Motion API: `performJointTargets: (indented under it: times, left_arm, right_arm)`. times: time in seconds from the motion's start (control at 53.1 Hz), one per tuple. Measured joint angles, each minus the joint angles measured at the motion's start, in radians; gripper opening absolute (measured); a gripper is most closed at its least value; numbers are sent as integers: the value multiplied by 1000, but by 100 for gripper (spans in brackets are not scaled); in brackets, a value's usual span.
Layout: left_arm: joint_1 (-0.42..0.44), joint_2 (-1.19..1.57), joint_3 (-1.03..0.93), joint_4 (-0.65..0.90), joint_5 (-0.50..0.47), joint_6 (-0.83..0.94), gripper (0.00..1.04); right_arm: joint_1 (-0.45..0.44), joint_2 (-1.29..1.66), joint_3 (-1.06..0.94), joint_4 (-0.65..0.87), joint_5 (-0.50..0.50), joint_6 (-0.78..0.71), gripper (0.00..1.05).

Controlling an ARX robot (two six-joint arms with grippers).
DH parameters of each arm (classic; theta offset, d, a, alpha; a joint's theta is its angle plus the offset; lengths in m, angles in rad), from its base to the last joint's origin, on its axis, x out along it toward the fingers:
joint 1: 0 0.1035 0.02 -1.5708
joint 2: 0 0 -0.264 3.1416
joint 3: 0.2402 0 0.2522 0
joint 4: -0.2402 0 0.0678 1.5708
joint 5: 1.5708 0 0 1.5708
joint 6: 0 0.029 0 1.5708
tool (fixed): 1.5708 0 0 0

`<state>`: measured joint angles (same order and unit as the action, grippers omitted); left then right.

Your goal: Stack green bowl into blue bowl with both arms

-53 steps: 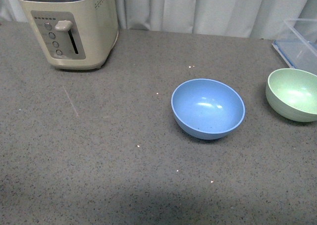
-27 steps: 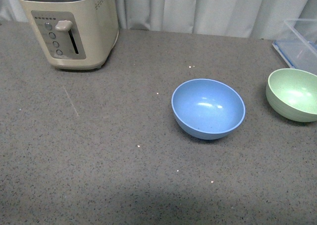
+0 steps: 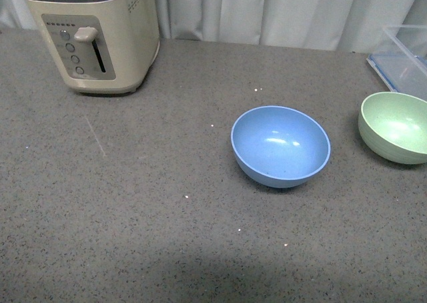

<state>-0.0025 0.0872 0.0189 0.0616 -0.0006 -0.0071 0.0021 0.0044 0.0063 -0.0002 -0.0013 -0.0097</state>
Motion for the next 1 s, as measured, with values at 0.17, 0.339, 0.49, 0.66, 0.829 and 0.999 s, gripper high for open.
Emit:
performJointTargets:
  times: [0.17, 0.339, 0.49, 0.66, 0.829, 0.999]
  left_arm:
    - [0, -81, 0, -60, 1, 0, 4]
    - [0, -82, 0, -60, 1, 0, 4]
    - [0, -82, 0, -61, 0, 0, 17]
    - [0, -82, 0, -61, 1, 0, 44]
    - [0, -84, 0, -61, 1, 0, 78]
    - [0, -84, 0, -61, 0, 2, 98]
  right_arm:
    - [0, 0, 0, 0, 0, 0, 96]
    - [0, 0, 0, 0, 0, 0, 96]
    - [0, 0, 0, 0, 0, 0, 96]
    - [8, 54, 33, -100, 56, 41, 96]
    - [-98, 449, 198, -34, -21, 38, 96]
    - [-184, 871, 333, 173, -207, -124, 96]
